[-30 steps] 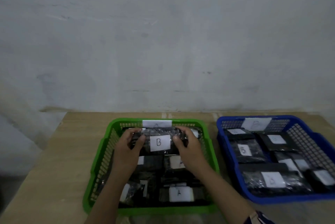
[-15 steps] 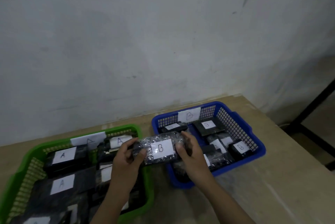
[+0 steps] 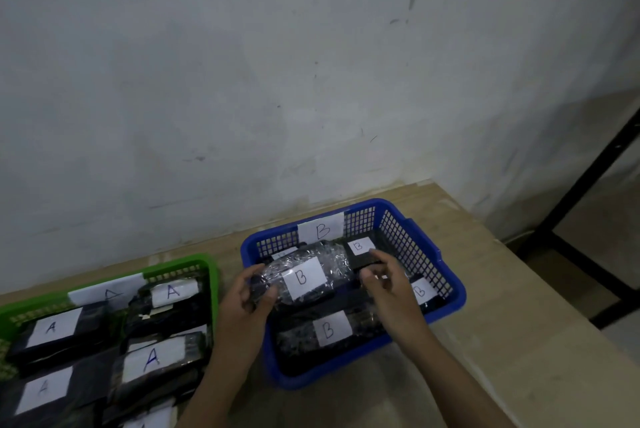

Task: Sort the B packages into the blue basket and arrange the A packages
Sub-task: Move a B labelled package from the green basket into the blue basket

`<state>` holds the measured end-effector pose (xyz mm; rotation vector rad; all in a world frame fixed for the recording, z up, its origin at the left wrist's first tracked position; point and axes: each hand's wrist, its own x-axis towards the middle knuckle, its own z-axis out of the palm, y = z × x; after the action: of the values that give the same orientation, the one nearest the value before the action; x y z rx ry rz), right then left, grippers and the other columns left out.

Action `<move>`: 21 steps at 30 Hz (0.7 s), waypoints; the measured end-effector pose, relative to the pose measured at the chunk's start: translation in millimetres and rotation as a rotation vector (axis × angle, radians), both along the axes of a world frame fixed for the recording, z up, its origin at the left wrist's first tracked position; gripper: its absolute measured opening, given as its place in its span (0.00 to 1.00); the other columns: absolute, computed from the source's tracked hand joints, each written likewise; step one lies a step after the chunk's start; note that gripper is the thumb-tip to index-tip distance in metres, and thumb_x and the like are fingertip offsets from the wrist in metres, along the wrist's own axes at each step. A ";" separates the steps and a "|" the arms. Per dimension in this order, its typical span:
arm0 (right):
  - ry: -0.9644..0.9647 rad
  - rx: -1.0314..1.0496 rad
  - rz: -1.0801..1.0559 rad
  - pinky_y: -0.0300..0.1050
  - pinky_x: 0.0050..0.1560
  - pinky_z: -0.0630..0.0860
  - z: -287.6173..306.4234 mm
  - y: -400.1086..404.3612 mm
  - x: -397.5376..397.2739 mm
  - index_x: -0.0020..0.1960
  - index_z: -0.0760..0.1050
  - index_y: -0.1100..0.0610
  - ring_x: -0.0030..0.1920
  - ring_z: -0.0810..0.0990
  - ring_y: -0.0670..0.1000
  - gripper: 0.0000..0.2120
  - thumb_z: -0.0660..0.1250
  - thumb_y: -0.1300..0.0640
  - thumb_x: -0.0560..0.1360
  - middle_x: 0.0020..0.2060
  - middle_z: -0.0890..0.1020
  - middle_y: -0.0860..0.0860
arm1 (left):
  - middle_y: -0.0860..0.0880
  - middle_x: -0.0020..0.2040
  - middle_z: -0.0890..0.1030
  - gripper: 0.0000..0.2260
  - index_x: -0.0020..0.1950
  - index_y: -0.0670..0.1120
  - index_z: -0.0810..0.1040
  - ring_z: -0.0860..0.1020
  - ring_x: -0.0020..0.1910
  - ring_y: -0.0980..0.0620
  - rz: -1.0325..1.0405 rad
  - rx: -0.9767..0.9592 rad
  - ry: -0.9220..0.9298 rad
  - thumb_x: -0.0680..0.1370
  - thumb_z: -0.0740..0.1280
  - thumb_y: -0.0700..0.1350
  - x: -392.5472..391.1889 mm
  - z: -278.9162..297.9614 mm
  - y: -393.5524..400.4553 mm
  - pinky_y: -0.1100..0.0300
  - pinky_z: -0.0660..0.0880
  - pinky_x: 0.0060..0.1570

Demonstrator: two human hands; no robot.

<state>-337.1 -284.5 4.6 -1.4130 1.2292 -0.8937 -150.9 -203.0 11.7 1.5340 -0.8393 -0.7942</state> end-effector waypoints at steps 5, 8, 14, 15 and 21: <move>0.206 -0.126 -0.112 0.46 0.54 0.72 -11.7 -31.2 -30.6 0.62 0.69 0.54 0.55 0.74 0.51 0.16 0.63 0.59 0.75 0.54 0.75 0.52 | 0.53 0.48 0.77 0.12 0.56 0.51 0.72 0.76 0.42 0.64 0.089 -0.008 -0.064 0.76 0.63 0.36 -6.7 -3.3 -23.2 0.70 0.70 0.40; 0.477 -0.317 -0.171 0.49 0.61 0.66 -21.3 -54.6 -47.2 0.63 0.69 0.59 0.61 0.69 0.54 0.18 0.65 0.59 0.74 0.61 0.71 0.57 | 0.44 0.55 0.77 0.12 0.59 0.47 0.72 0.76 0.51 0.46 0.091 0.054 -0.113 0.76 0.62 0.38 -9.5 -11.7 -45.5 0.60 0.70 0.44; 0.894 -0.306 -0.111 0.56 0.73 0.47 -48.1 -97.6 -61.2 0.72 0.56 0.55 0.75 0.47 0.58 0.26 0.56 0.47 0.78 0.75 0.53 0.56 | 0.45 0.60 0.75 0.14 0.61 0.48 0.71 0.72 0.50 0.54 -0.043 0.207 -0.145 0.77 0.62 0.38 -29.7 -35.0 -111.6 0.58 0.69 0.50; 0.926 -0.280 -0.104 0.55 0.73 0.45 -52.8 -101.7 -63.3 0.73 0.52 0.54 0.75 0.46 0.57 0.27 0.54 0.45 0.78 0.75 0.50 0.55 | 0.44 0.62 0.74 0.14 0.62 0.47 0.70 0.71 0.53 0.52 -0.062 0.240 -0.138 0.77 0.61 0.38 -34.3 -40.6 -122.7 0.58 0.68 0.52; 0.859 -0.216 -0.083 0.51 0.72 0.54 -65.0 -109.9 -67.3 0.74 0.46 0.52 0.75 0.51 0.53 0.31 0.51 0.41 0.77 0.76 0.51 0.53 | 0.39 0.63 0.72 0.17 0.64 0.41 0.63 0.71 0.52 0.47 -0.001 0.371 0.011 0.77 0.62 0.37 -56.2 -66.1 -170.6 0.58 0.67 0.50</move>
<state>-404.4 -394.3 -60.4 -2.0341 1.8642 -0.4677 -207.0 -373.7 -54.3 1.8507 -0.7102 -0.9987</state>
